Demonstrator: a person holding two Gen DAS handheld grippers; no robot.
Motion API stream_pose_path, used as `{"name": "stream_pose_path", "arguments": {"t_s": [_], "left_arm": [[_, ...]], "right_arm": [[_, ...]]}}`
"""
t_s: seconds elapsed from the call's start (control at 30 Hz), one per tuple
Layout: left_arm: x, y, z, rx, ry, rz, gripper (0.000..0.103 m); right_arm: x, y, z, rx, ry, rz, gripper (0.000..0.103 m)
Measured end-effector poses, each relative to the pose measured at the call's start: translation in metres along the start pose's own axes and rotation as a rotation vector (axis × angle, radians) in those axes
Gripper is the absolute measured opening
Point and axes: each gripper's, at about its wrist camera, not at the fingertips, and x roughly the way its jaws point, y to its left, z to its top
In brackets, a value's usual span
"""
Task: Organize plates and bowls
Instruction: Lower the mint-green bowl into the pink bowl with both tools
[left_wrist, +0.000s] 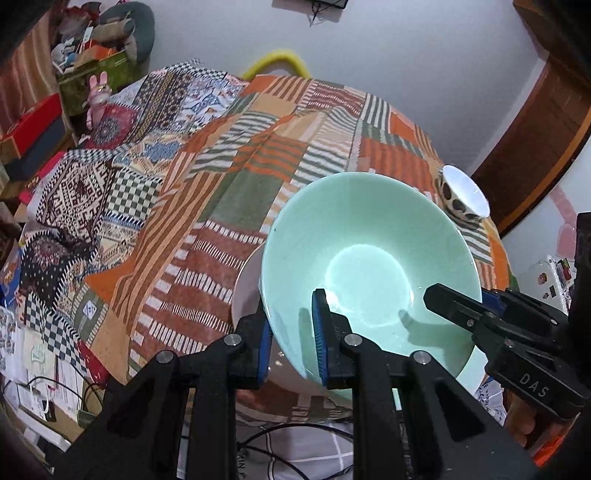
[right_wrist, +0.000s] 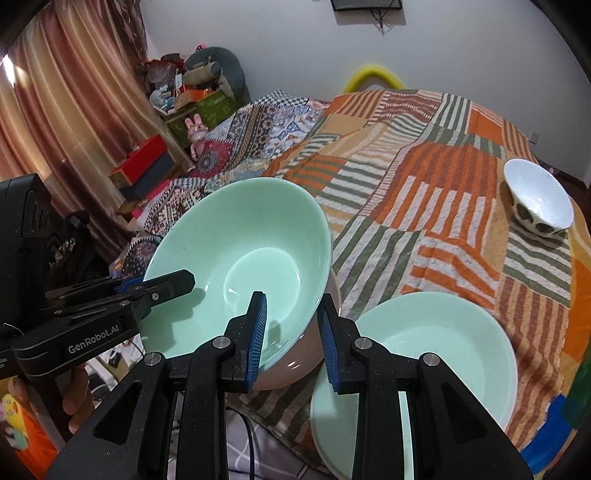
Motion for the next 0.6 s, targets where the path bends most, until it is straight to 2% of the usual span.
{"name": "stream_pose_path", "arguments": {"t_s": [0.6], "left_arm": [[0.047,0.031,-0.019,-0.067,0.111,0.017,0.019]], "right_arm": [[0.046,0.005,-0.015,-0.006,0.133,-0.011,0.026]]}}
